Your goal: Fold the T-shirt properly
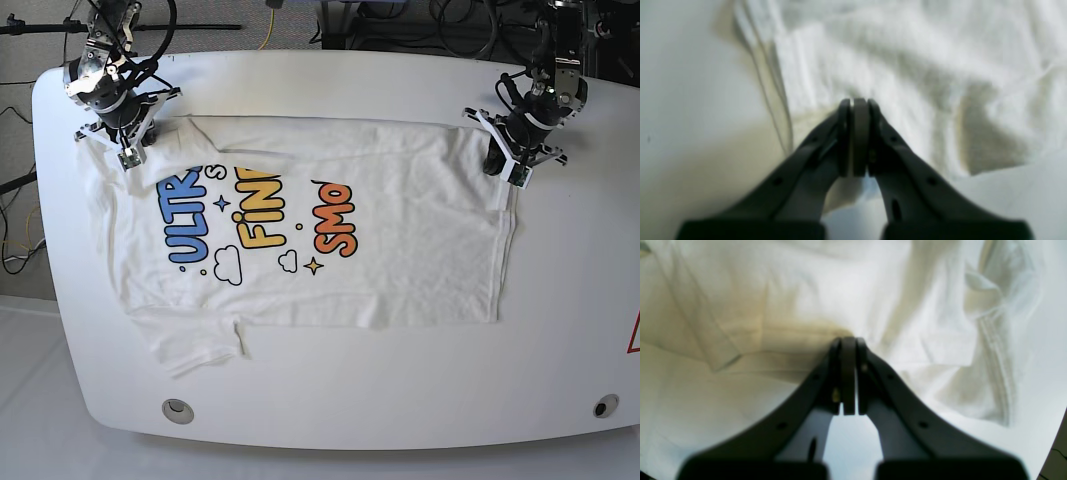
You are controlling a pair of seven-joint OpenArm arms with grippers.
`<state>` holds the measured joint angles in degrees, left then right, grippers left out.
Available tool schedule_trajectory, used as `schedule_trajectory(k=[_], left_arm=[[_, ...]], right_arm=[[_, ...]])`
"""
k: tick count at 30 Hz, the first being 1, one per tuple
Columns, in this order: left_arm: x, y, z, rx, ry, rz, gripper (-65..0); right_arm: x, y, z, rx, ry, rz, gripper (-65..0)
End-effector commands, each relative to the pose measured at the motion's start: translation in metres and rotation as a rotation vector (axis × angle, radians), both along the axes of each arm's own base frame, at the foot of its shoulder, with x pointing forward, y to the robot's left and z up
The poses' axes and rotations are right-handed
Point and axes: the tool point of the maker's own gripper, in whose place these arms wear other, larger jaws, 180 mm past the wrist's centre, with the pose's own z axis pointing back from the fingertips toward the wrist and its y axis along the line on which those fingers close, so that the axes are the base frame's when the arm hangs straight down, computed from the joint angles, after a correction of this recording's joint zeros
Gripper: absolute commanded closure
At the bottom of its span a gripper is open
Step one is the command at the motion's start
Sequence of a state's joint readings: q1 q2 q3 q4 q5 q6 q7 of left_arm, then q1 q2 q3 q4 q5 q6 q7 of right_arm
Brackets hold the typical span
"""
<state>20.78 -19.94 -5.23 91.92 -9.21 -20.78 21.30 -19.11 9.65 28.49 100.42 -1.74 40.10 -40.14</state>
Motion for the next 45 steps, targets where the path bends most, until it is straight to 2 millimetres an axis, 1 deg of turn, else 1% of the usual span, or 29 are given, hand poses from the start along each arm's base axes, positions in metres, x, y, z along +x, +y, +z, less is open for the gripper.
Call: schedule_trajectory(k=[1, 2, 12, 14, 22, 24, 28, 32, 34, 38, 42, 45], left_arm=[[-0.002, 0.009, -0.002, 0.023, 0.003, 0.006, -0.7], [-0.005, 0.012, -0.006, 0.021, 0.011, 0.014, -0.7], [-0.020, 0.021, -0.011, 0.038, 0.032, 0.028, -0.3], [-0.031, 0.022, -0.018, 0.024, 0.060, 0.039, -0.2], [-0.048, 0.030, -0.022, 0.027, 0.079, 0.066, 0.0], [-0.053, 0.031, -0.020, 0.041, 0.083, 0.071, 0.0], [-0.055, 0.034, -0.014, 0.052, 0.065, 0.089, 0.0], [-0.053, 0.035, -0.003, 0.062, 0.038, 0.099, 0.0], [-0.048, 0.032, 0.007, 0.063, 0.011, 0.085, 0.0], [-0.045, 0.029, 0.014, 0.064, 0.002, 0.079, 0.0], [-0.046, 0.027, 0.015, 0.063, 0.008, 0.069, 0.0], [-0.053, 0.025, 0.011, 0.069, 0.041, 0.052, 0.0]], right_arm=[[0.006, -0.005, 0.008, -0.013, -0.030, 0.003, 0.0], [0.005, -0.005, 0.007, -0.016, -0.025, 0.001, 0.0], [0.004, -0.004, 0.005, -0.013, -0.019, 0.002, 0.0], [0.002, -0.004, 0.005, -0.017, -0.016, 0.006, 0.0], [0.000, -0.004, 0.003, -0.016, -0.007, 0.007, 0.0], [-0.001, -0.004, 0.003, -0.013, -0.010, 0.007, 0.0], [-0.002, -0.004, 0.002, -0.015, -0.008, 0.007, 0.0], [-0.001, -0.004, 0.005, -0.020, -0.017, 0.011, 0.0], [0.002, -0.003, 0.013, -0.029, -0.038, 0.019, 0.0], [0.004, -0.003, 0.018, -0.036, -0.053, 0.021, 0.0], [0.004, -0.003, 0.019, -0.036, -0.057, 0.020, 0.0], [0.006, 0.000, 0.020, -0.034, -0.062, 0.024, 0.0]])
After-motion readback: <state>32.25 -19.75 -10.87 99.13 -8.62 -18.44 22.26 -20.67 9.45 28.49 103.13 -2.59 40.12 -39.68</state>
